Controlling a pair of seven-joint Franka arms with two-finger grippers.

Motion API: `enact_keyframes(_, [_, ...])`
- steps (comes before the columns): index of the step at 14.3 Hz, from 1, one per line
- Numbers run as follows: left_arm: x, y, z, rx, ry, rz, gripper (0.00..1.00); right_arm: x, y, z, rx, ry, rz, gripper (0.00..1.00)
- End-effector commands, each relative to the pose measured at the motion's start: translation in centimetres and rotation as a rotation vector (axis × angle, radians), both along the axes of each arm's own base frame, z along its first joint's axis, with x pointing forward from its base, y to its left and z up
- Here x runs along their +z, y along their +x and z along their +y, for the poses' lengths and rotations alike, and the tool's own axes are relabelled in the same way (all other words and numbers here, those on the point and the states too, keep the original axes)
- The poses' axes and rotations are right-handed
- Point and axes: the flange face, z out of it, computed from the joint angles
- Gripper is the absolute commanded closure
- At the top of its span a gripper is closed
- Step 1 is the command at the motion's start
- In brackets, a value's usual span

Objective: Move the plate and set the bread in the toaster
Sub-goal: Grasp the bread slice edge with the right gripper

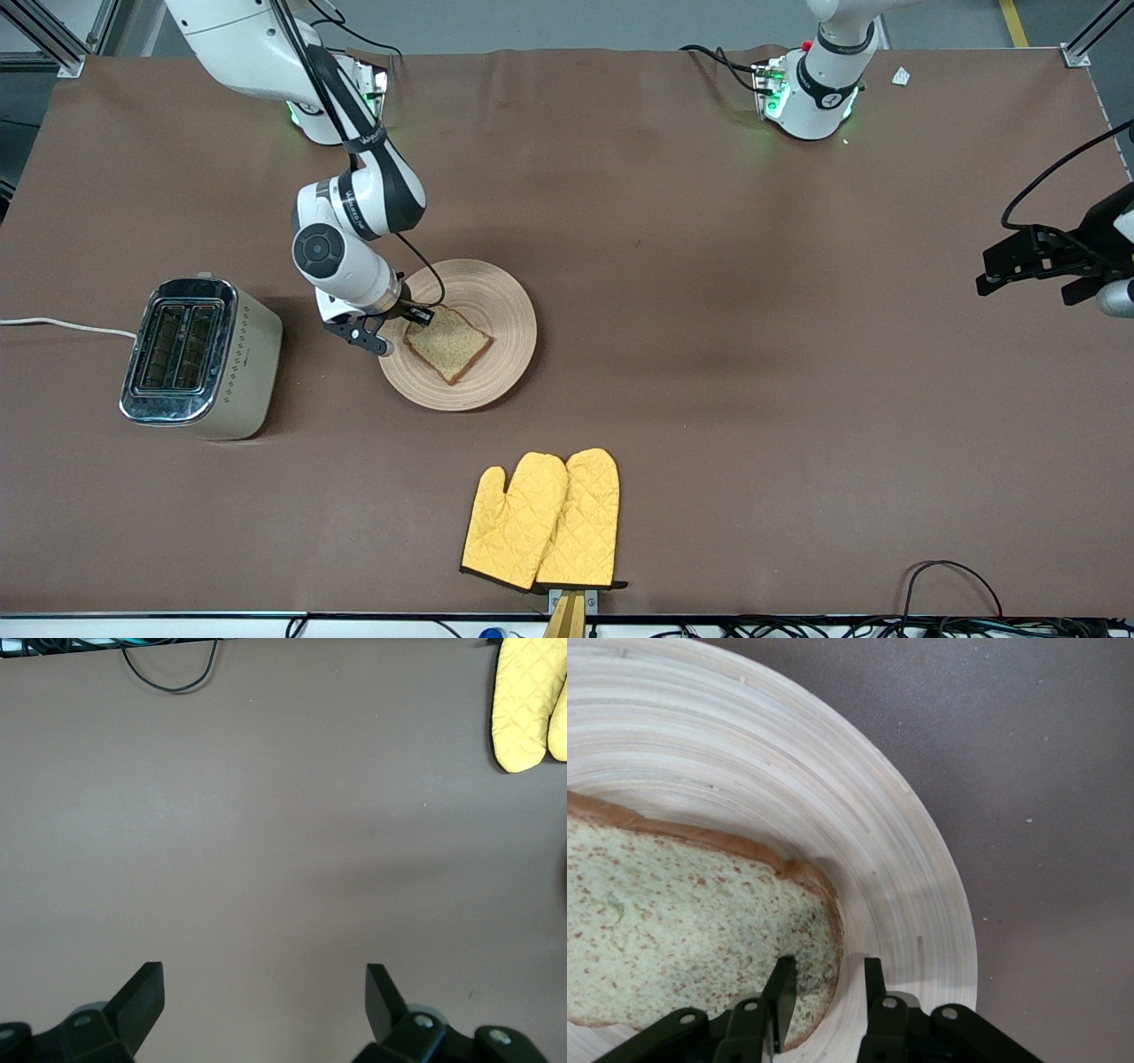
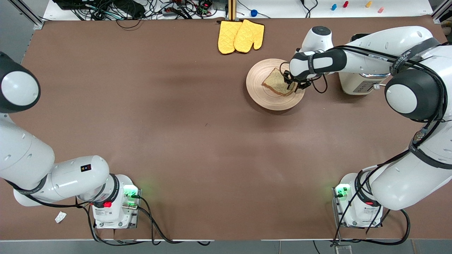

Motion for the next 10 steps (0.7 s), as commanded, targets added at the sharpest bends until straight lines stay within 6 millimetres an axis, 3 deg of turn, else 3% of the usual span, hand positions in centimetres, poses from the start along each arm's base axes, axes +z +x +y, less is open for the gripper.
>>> enact_keyframes(1, [0.9, -4.0, -3.3, 0.007, 0.035, -0.032, 0.0, -0.8, -0.4, 0.1, -0.027, 0.008, -0.01, 0.7])
enact_keyframes(4, [1.6, -6.4, -7.0, -0.005, 0.062, -0.068, 0.0, -1.3, 0.0, 0.1, -0.049, 0.018, -0.014, 0.79])
enact_keyframes(6, [1.8, -7.0, -8.0, 0.019, 0.064, -0.061, 0.0, -1.2, 0.3, 0.3, -0.049, 0.02, -0.018, 0.92])
enact_keyframes(7, [1.9, -7.2, -8.2, 0.02, 0.067, -0.056, 0.0, -0.9, 0.6, 0.3, -0.05, 0.022, -0.016, 0.98])
enact_keyframes(9, [2.0, -7.3, -7.9, 0.008, 0.071, -0.051, 0.0, 0.7, 1.8, 0.8, -0.068, 0.027, 0.01, 1.0])
enact_keyframes(10, [2.1, -7.1, -7.0, 0.016, 0.072, -0.051, 0.0, 2.8, 2.8, 1.4, -0.063, 0.027, 0.06, 1.0])
